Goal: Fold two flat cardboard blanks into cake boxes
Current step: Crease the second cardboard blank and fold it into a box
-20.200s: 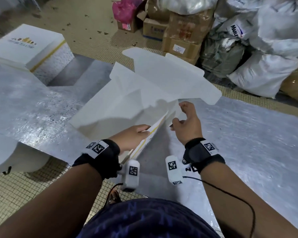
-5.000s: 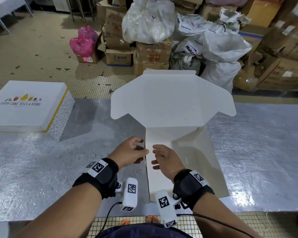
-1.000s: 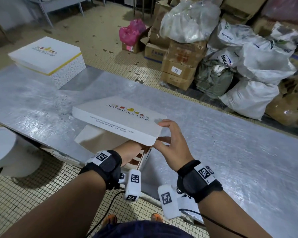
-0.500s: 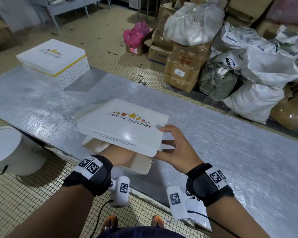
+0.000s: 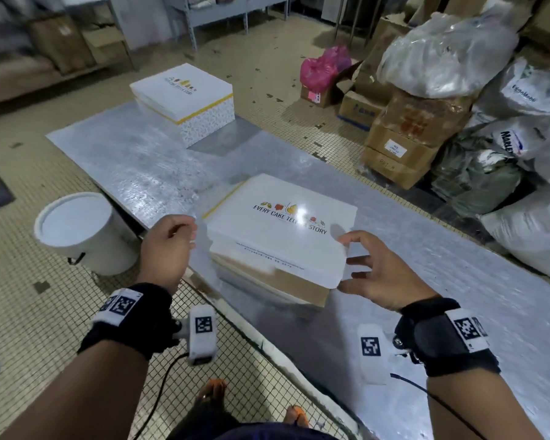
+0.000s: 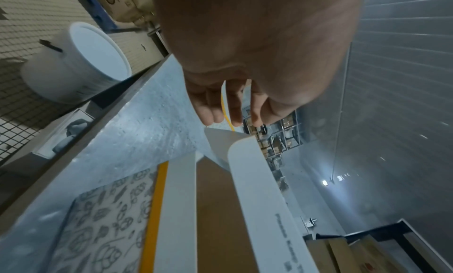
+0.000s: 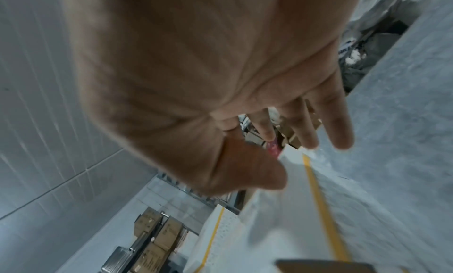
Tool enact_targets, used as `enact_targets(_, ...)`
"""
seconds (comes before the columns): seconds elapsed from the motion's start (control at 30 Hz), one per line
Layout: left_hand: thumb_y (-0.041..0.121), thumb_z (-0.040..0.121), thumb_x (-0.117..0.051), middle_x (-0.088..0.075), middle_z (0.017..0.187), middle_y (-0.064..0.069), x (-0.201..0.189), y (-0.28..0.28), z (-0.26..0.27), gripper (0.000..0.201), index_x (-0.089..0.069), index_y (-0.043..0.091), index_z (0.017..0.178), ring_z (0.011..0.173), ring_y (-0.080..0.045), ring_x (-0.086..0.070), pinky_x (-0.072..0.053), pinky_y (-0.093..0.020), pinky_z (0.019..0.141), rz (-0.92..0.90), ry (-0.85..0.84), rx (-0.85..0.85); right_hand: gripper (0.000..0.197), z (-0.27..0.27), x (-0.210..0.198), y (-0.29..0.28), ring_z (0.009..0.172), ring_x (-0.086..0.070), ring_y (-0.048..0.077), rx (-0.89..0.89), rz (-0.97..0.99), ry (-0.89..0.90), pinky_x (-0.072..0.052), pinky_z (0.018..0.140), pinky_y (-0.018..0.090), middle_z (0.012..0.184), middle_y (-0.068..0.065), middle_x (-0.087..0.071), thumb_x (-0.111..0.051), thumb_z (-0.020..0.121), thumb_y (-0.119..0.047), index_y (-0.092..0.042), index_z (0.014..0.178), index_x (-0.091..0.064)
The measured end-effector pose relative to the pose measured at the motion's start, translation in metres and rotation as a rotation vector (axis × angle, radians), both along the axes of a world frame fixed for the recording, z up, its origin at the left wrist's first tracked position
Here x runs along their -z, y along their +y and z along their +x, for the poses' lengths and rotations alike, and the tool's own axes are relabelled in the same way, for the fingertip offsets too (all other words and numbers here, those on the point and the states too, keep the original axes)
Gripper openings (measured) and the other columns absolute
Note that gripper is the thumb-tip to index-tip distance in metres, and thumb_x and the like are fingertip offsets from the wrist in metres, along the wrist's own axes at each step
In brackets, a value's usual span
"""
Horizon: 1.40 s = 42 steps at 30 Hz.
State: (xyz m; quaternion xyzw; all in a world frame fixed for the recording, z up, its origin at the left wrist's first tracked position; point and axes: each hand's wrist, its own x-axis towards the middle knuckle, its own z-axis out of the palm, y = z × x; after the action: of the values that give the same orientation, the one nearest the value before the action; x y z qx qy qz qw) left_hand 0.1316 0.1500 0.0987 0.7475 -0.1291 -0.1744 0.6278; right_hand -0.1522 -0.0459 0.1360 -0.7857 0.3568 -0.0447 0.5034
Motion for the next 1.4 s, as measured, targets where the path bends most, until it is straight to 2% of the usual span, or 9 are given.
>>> enact_targets(0.23,0.017,0.096,-0.058,-0.067,0.104,0.010,0.009,-0.020,0.023,0.019,-0.069,0.031,0.099,0.098,-0.014,-0.061,-0.050,-0.039,0.096,0.093,-0.122,0.096,0.049,0.008,-0.038,0.010,0.114,-0.053,0.013,-0.020,-0.157,0.153,-0.047,0.085,0.030,0.132,-0.019,-0.035,-0.066,0.082,-0.011,-0.038,0.116,-0.042)
enact_targets(0.47,-0.009,0.085,-0.039,-0.056,0.135,0.006,0.022,-0.031,0.088,0.061,-0.059,0.031,0.127,0.126,-0.016,-0.048,-0.039,-0.030,0.099,0.357,-0.222,0.416,0.037,0.078,-0.047,0.053,0.111,-0.044,-0.008,0.022,-0.414,-0.072,-0.031,0.082,-0.001,0.128,-0.015,-0.045,-0.068,0.083,-0.011,-0.026,0.113,-0.055)
enact_targets(0.57,0.001,0.090,-0.055,-0.049,0.146,0.006,0.028,-0.036,0.114,0.059,-0.051,0.032,0.141,0.135,-0.017,-0.044,-0.037,-0.029,0.103,0.480,-0.285,0.643,0.041,0.113,-0.030,0.078,0.130,-0.038,-0.006,-0.024,-0.433,-0.062,-0.033,0.109,0.017,0.135,-0.013,-0.049,-0.075,0.078,-0.027,-0.028,0.115,-0.056)
enact_targets(0.7,0.008,0.089,-0.068,-0.051,0.139,0.007,0.031,-0.045,0.130,0.051,-0.057,0.026,0.136,0.132,-0.015,-0.046,-0.031,-0.019,0.095,0.469,-0.376,0.857,0.078,0.135,-0.008,0.100,0.134,-0.041,0.010,0.077,-0.432,0.058,-0.032,0.114,0.036,0.140,-0.010,-0.048,-0.059,0.057,-0.077,-0.032,0.120,-0.060)
enact_targets(0.87,0.028,0.075,-0.087,-0.064,0.121,0.015,0.030,-0.053,0.124,0.048,-0.062,0.032,0.116,0.116,-0.004,-0.057,-0.039,-0.015,0.089,0.398,-0.349,1.043,0.068,0.121,-0.003,0.109,0.143,-0.027,0.002,0.293,-0.461,0.169,-0.001,0.123,0.040,0.144,-0.017,-0.041,-0.081,0.065,-0.062,-0.037,0.124,-0.056)
enact_targets(1.03,0.038,0.059,-0.095,-0.060,0.116,0.012,0.033,-0.061,0.090,0.061,-0.057,0.035,0.107,0.113,-0.008,-0.061,-0.053,-0.032,0.094,0.332,-0.118,1.179,0.086,0.131,-0.001,0.130,0.142,-0.027,0.008,0.426,-0.588,0.217,-0.006,0.122,0.048,0.140,-0.017,-0.041,-0.060,0.054,-0.081,-0.037,0.127,-0.050)
enact_targets(1.13,0.035,0.063,-0.094,-0.053,0.123,0.008,0.032,-0.067,0.070,0.069,-0.052,0.038,0.118,0.108,-0.009,-0.066,-0.057,-0.026,0.083,0.252,-0.003,1.183,0.088,0.130,0.008,0.138,0.143,-0.028,0.011,0.474,-0.601,0.211,-0.016,0.121,0.045,0.146,-0.012,-0.041,-0.058,0.058,-0.085,-0.034,0.129,-0.052)
enact_targets(1.23,0.036,0.079,-0.084,-0.047,0.132,0.006,0.033,-0.076,0.060,0.068,-0.044,0.035,0.134,0.108,-0.012,-0.063,-0.053,-0.024,0.080,0.260,0.109,1.122,0.066,0.110,0.010,0.135,0.139,-0.034,0.004,0.675,-0.517,-0.010,-0.031,0.113,0.026,0.144,-0.010,-0.044,-0.068,0.072,-0.071,-0.032,0.124,-0.055)
enact_targets(1.4,0.063,0.081,-0.069,-0.062,0.127,-0.002,0.043,-0.087,0.052,0.076,-0.040,0.026,0.141,0.107,-0.014,-0.065,-0.053,-0.037,0.094,0.319,0.325,1.047,0.044,0.040,0.007,0.105,0.124,-0.045,0.010,1.176,-0.544,-0.070,-0.044,0.097,0.034,0.138,-0.006,-0.047,-0.068,0.090,-0.042,-0.025,0.128,-0.053)
